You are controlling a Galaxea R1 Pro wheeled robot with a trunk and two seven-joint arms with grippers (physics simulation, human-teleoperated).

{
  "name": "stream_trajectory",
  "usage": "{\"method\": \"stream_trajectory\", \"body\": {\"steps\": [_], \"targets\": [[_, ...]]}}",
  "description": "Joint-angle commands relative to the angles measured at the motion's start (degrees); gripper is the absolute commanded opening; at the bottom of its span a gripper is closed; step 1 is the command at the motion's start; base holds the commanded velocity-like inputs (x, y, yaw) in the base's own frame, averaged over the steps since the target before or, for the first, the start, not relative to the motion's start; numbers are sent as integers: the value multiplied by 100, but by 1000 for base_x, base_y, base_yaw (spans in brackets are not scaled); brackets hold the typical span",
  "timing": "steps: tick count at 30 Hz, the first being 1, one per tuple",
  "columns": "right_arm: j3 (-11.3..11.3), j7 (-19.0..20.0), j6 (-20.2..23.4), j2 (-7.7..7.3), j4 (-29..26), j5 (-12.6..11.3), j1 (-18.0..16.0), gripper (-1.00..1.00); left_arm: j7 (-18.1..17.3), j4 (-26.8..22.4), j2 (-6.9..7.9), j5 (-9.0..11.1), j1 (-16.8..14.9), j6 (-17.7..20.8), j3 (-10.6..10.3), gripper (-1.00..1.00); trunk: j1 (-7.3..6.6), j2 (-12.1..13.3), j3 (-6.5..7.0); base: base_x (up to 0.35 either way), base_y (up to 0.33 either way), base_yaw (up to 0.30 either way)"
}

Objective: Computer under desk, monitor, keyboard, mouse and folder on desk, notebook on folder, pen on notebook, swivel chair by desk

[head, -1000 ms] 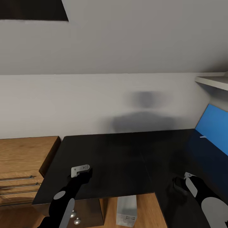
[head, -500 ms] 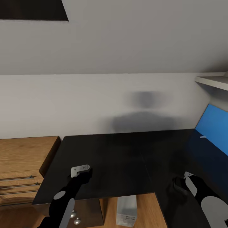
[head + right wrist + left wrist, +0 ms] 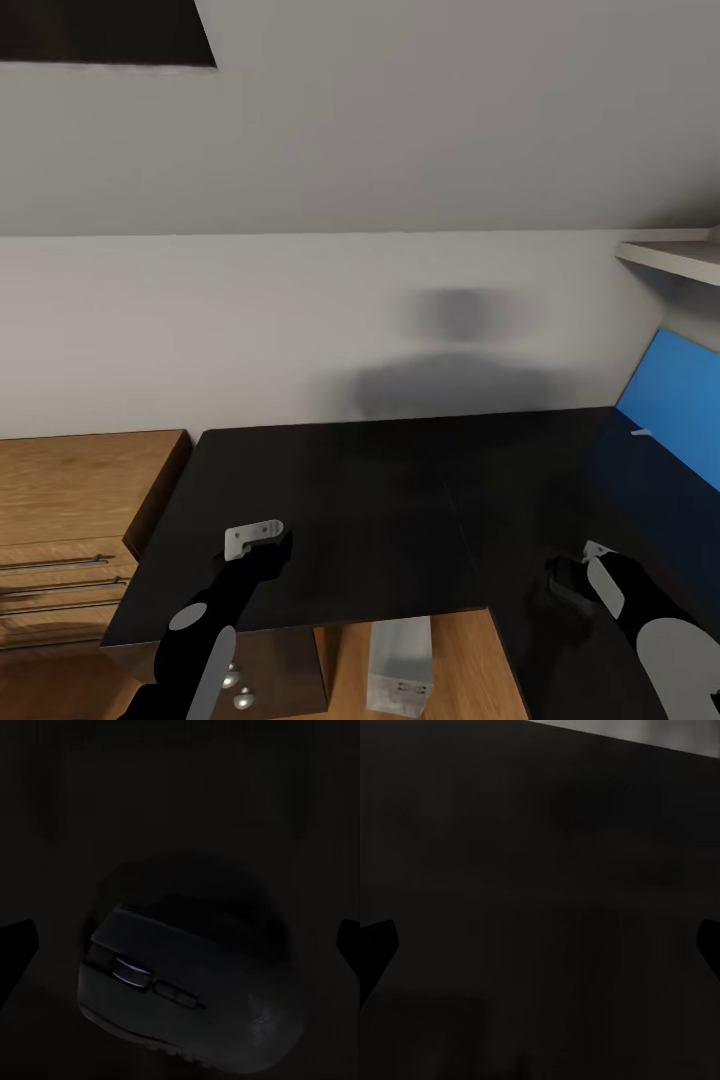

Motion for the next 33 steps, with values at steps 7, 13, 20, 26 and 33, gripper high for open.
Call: {"method": "stream_trajectory", "body": {"steps": [7,13,20,26,33], "targets": [[-6,-44,24,-12,-9,-61,-3,100,52,-14,1,61,-4,23,-8,100,1,-7,-8,0,0,0],[-7,-49,25,-15,-5,-59,-3,100,52,-17,1,61,-4,23,-8,100,1,-7,-8,0,0,0],[-8,-55,25,-15,17,-54,-3,100,52,-49,1,61,-4,23,-8,100,1,-7,-8,0,0,0],[-6,-55,25,-15,73,-53,-8,100,52,-56,1,61,-4,23,-2,100,1,-7,-8,0,0,0],[-6,-57,30,-15,106,-53,-11,100,52,-59,7,61,-4,23,1,100,1,-7,-8,0,0,0]]}}
